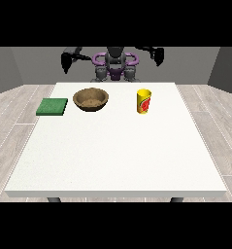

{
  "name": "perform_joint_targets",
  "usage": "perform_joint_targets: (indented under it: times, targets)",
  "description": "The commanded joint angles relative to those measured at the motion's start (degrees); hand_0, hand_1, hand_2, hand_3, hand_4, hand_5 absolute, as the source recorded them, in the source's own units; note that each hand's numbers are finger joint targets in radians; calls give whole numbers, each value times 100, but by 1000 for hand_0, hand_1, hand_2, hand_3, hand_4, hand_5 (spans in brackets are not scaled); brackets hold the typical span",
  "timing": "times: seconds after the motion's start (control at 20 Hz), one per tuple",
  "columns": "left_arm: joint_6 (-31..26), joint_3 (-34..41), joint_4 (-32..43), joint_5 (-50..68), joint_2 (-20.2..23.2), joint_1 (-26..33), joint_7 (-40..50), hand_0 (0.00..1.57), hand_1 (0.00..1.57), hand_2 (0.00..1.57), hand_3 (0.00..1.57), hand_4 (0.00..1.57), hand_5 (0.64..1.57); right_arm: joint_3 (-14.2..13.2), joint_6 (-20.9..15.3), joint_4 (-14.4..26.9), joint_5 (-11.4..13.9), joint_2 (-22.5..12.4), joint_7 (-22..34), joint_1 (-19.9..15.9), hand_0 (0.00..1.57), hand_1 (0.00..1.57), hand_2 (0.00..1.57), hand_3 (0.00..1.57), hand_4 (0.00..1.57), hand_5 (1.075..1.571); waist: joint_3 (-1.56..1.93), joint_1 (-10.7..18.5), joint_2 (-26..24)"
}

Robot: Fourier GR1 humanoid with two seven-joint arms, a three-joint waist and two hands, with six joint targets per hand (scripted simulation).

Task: Pick the cup and pour the ball into the bowl, then pick the bowl and place it on the pad

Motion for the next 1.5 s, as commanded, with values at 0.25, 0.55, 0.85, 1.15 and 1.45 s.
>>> perform_joint_targets:
  times: [0.25,0.55,0.85,1.15,1.45]
  targets:
    - [94,507,1425,-355,303,-1125,-703,0,0,0,0,0,1255,-376,174,952,-109,-287,-528,-966,0,0,0,0,0,1560,0,-127,779]
    - [80,806,2799,-372,276,-1496,-1719,0,0,0,0,0,1259,-408,534,1076,-161,-497,-847,-907,0,0,0,0,0,1562,-2,-469,850]
    - [423,918,3572,-549,194,-1943,-2176,0,0,0,0,0,1232,-631,782,1720,-299,-646,-1208,-1022,0,0,0,0,0,1564,-1,-457,883]
    - [585,991,4255,-614,-24,-1922,-3246,0,0,0,0,0,1271,-1007,1122,2016,-554,-1072,-1444,-1218,0,0,0,0,0,1559,-2,-551,1310]
    - [653,1183,5324,-573,4,-2391,-3735,0,0,0,0,0,1219,-970,1174,2019,-579,-1152,-1322,-1361,0,0,0,0,0,1559,-3,-660,1293]
